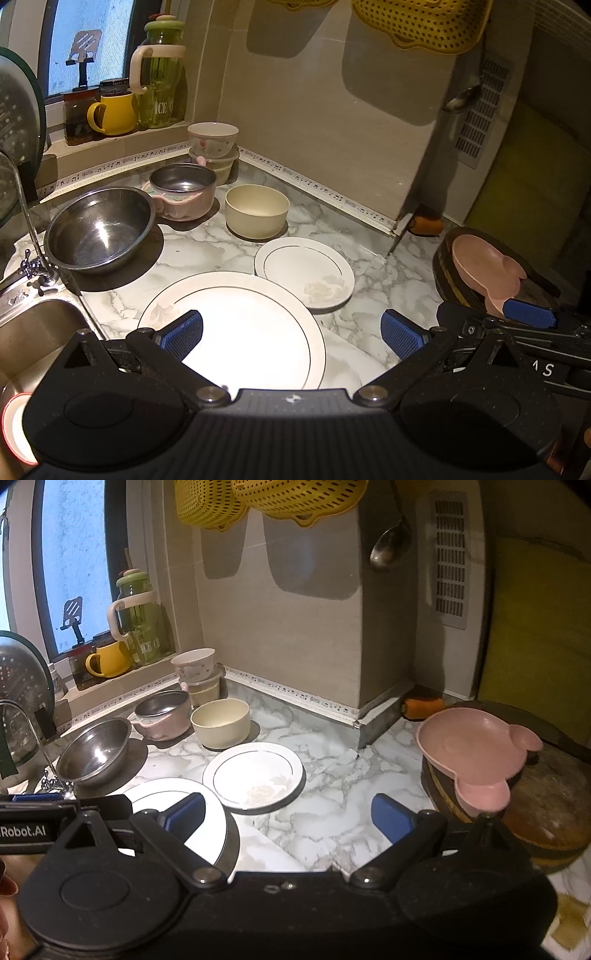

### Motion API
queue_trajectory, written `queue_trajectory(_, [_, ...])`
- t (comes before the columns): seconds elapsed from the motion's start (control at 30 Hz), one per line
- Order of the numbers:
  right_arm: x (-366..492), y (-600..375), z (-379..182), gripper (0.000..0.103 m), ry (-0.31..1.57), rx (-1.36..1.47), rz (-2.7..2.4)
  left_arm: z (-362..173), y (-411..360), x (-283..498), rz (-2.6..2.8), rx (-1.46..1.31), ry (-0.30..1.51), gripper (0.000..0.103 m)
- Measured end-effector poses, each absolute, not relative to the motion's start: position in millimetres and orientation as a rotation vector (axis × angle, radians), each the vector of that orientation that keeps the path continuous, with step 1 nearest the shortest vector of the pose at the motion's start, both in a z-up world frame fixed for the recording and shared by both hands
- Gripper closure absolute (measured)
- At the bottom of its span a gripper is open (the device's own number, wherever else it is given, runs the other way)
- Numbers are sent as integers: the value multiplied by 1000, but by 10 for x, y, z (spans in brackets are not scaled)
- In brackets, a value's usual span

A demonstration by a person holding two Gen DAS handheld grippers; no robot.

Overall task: Organize plates and bowls
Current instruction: 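Move both grippers to the small gold-rimmed white plate and grip its rim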

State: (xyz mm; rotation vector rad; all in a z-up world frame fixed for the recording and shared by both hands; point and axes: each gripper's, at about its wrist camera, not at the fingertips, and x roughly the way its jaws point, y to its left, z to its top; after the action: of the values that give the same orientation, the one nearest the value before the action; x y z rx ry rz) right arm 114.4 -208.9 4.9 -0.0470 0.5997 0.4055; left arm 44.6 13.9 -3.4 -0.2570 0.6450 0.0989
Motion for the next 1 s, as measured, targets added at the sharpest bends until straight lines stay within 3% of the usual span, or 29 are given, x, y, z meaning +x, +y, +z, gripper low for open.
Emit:
queue_trajectory(0.57, [2280, -1917, -289, 6, 603, -187, 569, -316, 363, 1729, 116, -252, 749, 0])
queue_trajectory(0.93, [2989, -1752, -631, 9, 782, -164, 660, -779, 715, 2454, 110, -337, 930, 1])
queue_trajectory(1.0, [3121, -1753, -693, 11, 835, -123, 672, -817, 764, 2545, 111, -359, 947, 7])
